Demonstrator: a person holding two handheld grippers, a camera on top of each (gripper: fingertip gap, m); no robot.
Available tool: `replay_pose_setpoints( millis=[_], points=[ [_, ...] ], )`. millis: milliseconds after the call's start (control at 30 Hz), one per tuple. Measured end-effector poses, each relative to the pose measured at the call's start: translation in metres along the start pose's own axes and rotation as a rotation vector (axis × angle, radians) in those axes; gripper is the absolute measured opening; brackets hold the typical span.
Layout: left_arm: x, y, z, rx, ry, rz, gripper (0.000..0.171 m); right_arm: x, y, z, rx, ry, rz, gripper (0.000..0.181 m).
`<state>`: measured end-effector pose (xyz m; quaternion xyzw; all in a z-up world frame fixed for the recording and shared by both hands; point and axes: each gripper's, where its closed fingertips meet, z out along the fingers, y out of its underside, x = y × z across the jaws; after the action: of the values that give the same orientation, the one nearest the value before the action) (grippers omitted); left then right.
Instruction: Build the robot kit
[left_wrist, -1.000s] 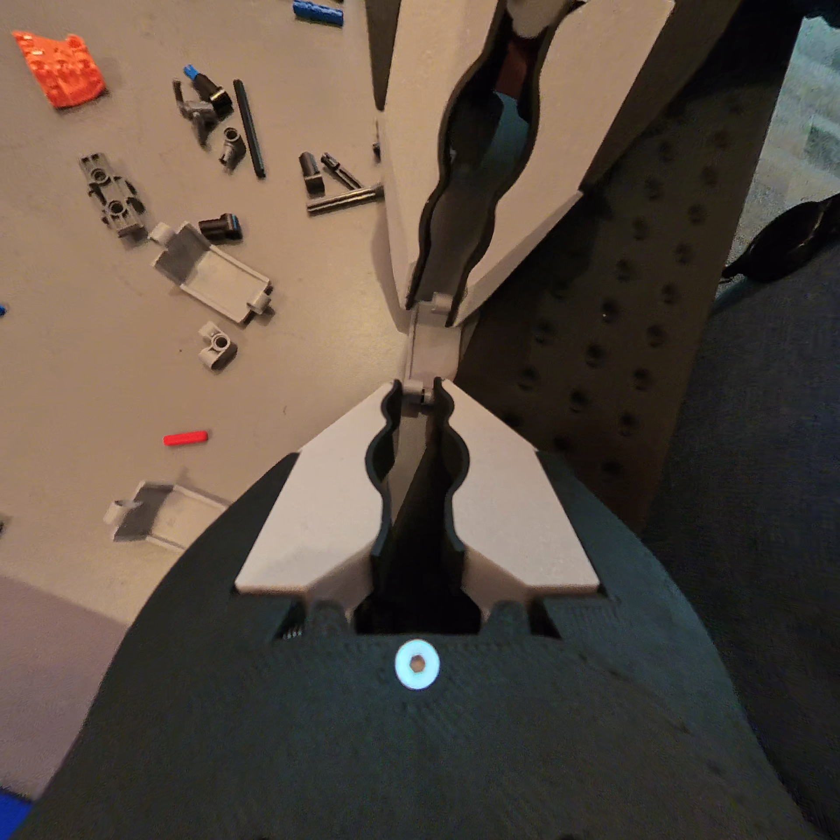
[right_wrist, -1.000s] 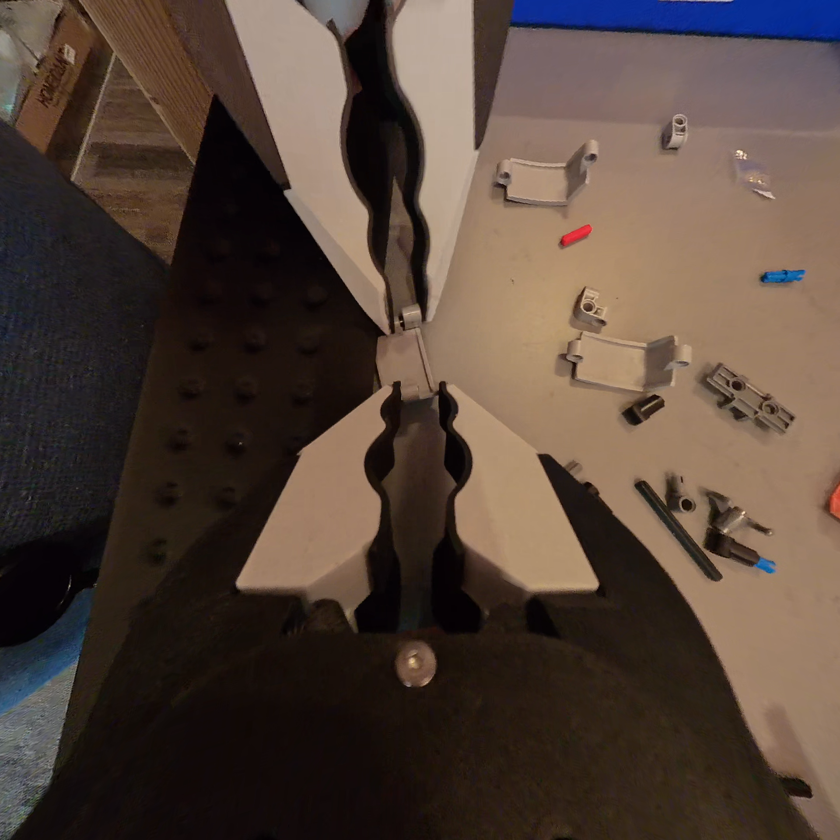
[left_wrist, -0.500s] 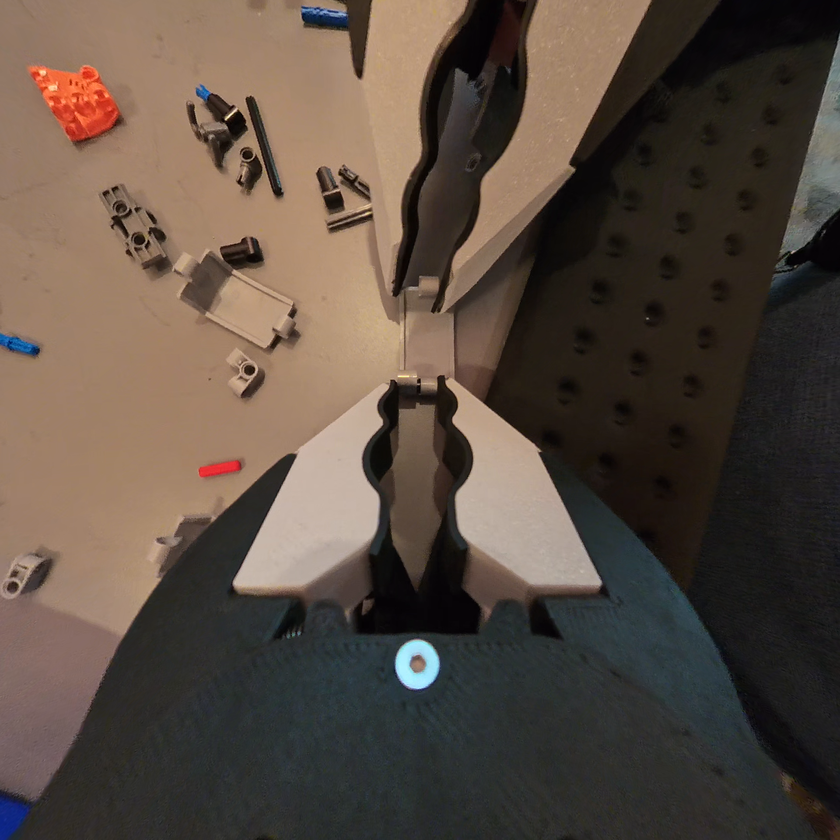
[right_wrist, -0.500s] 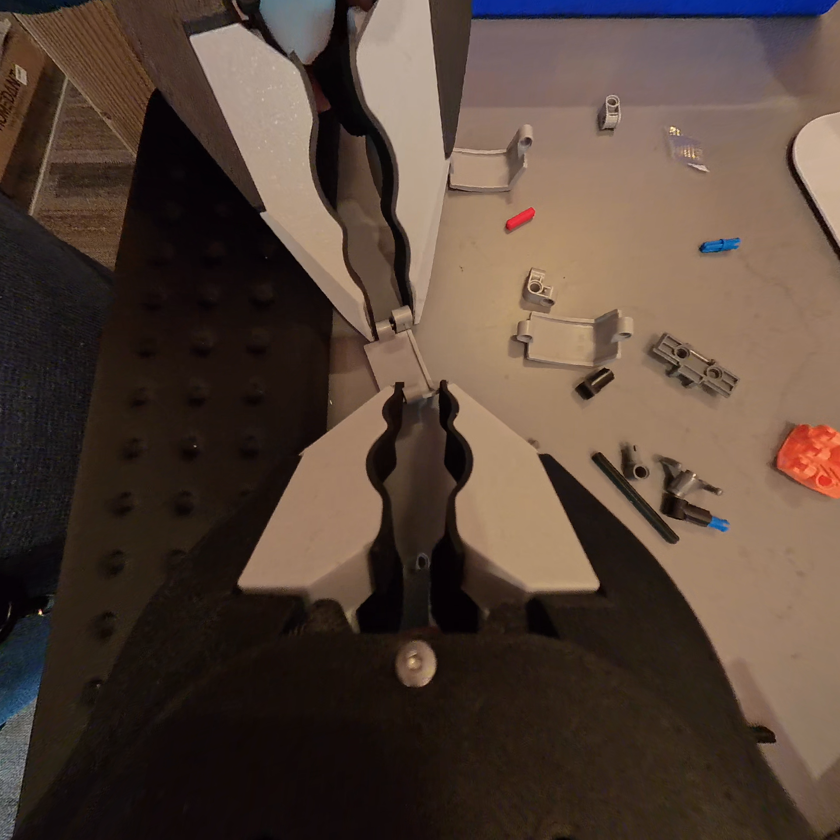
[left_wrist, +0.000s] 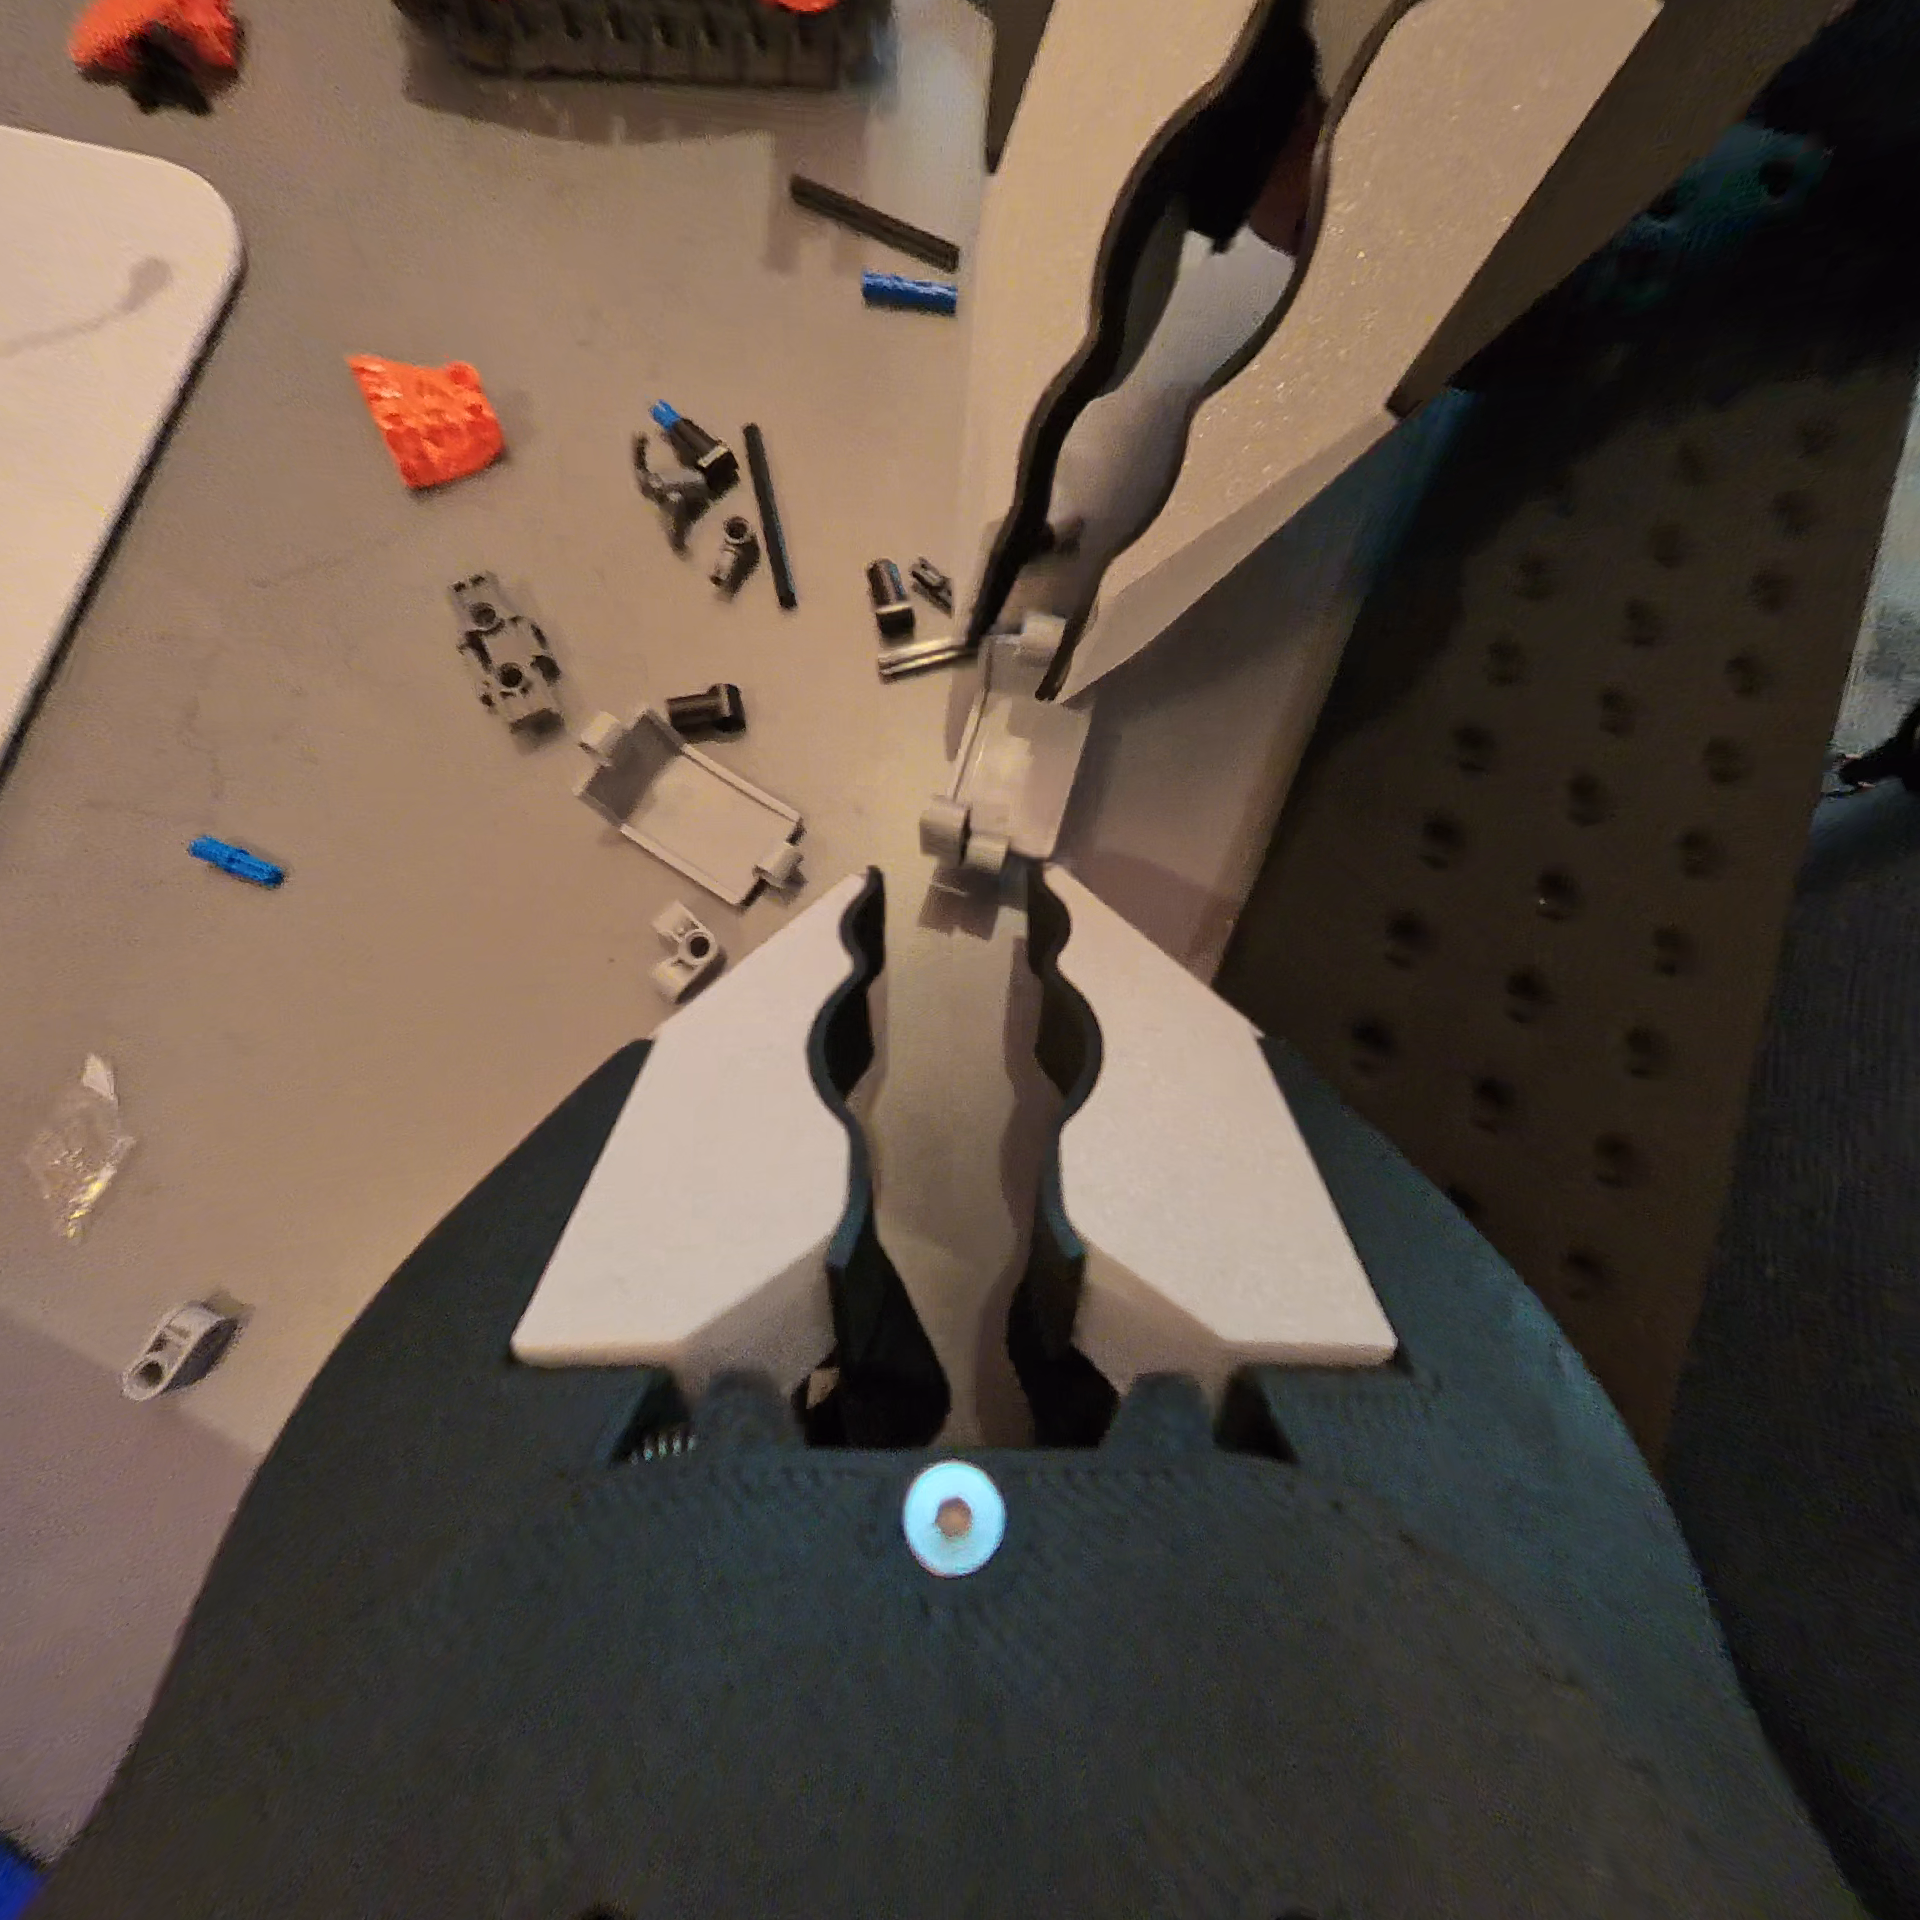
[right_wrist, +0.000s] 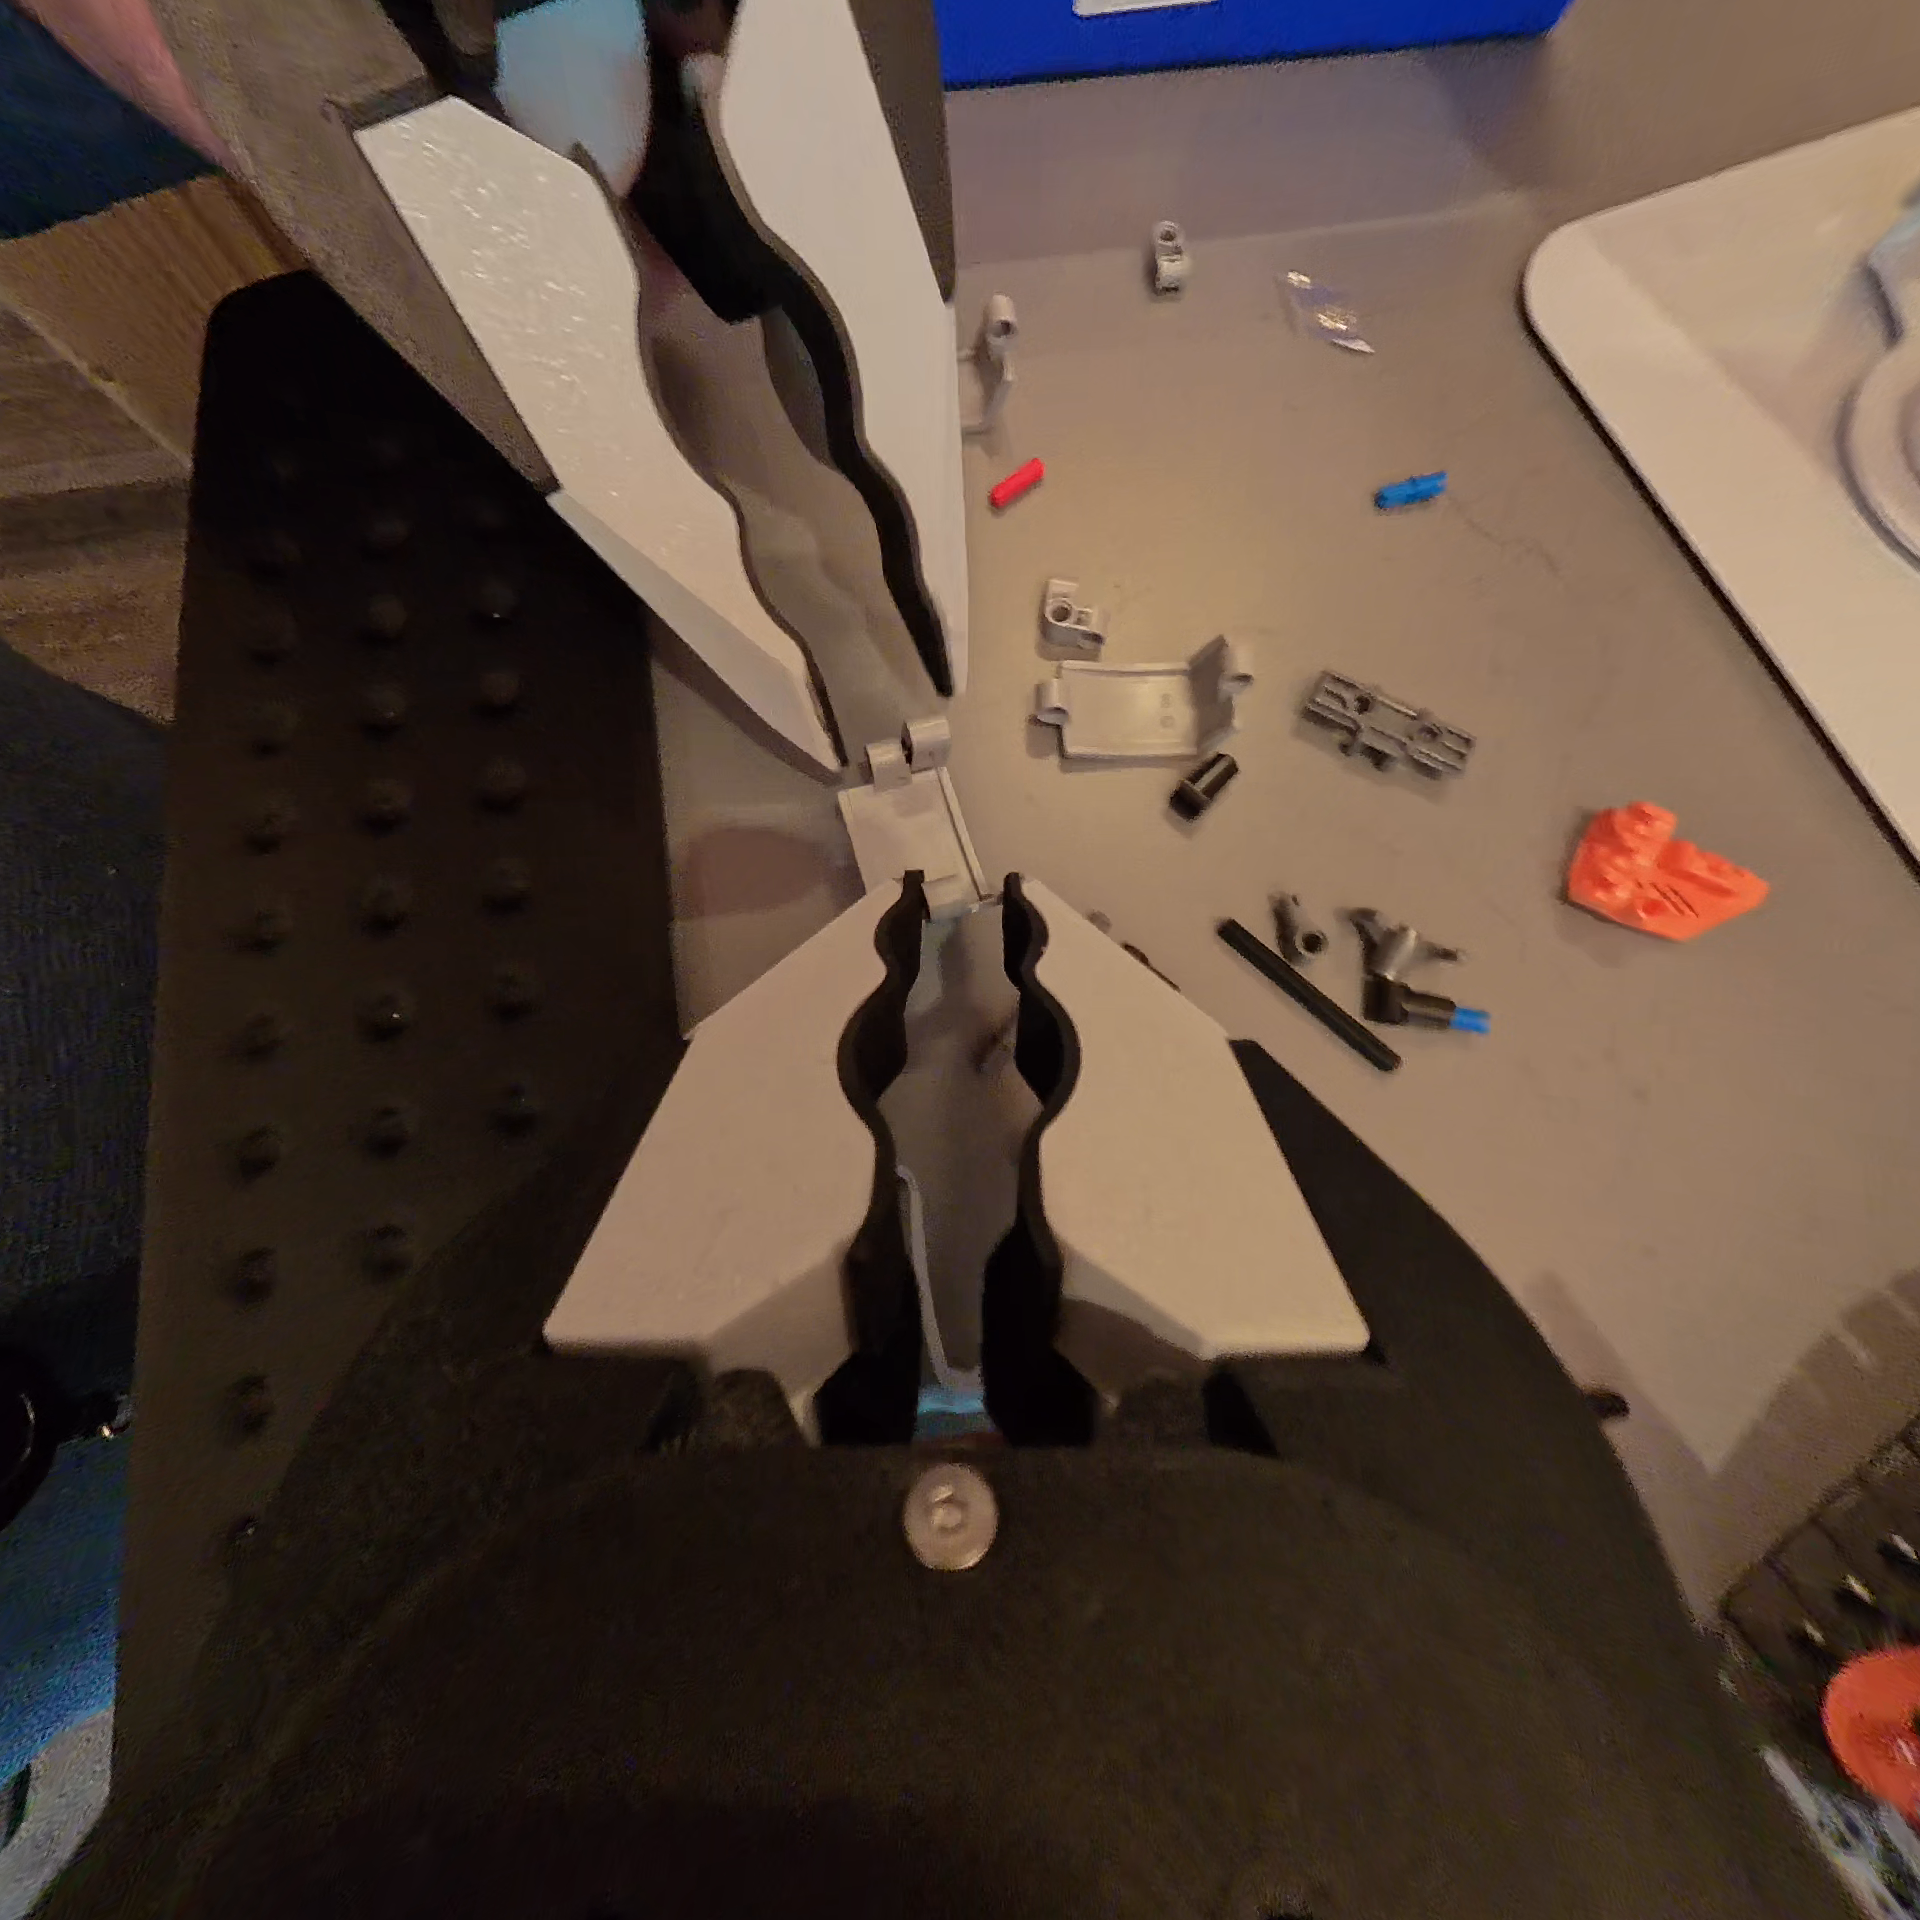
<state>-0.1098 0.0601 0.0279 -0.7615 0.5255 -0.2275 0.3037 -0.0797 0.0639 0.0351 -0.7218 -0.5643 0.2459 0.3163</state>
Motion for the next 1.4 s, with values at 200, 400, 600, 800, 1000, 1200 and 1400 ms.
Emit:
replay_pose_setpoints(
  millis=[200, 400, 600, 800, 1000, 1200, 1400],
  points=[
    [0.007, -0.029, -0.006, 0.063, -0.171, 0.167, 0.036, 0.016, 0.003, -0.017, -0.039, 0.103, 0.075, 0.013],
    [0.007, -0.047, 0.011, 0.031, -0.365, 0.294, 0.037, 0.02, -0.021, -0.025, 0.122, 0.137, 0.245, 0.013],
    [0.001, -0.055, 0.012, 0.055, -0.456, 0.315, 0.014, 0.012, -0.029, -0.028, 0.273, 0.041, 0.445, 0.013],
    [0.018, -0.078, -0.006, 0.263, -0.3, 0.292, 0.003, 0.008, -0.048, -0.055, 0.471, -0.148, 0.524, 0.013],
    [0.046, -0.094, -0.036, 0.477, 0.006, 0.272, 0.003, 0.019, -0.056, -0.079, 0.547, -0.242, 0.457, 0.026],
    [0.081, -0.11, -0.073, 0.637, 0.343, 0.278, 0.003, -0.009, -0.063, -0.083, 0.49, -0.417, 0.156, 0.03],
    [0.09, -0.118, -0.088, 0.718, 0.498, 0.261, 0.004, -0.041, -0.075, -0.079, 0.493, -0.575, 0.098, 0.019]
  ],
)
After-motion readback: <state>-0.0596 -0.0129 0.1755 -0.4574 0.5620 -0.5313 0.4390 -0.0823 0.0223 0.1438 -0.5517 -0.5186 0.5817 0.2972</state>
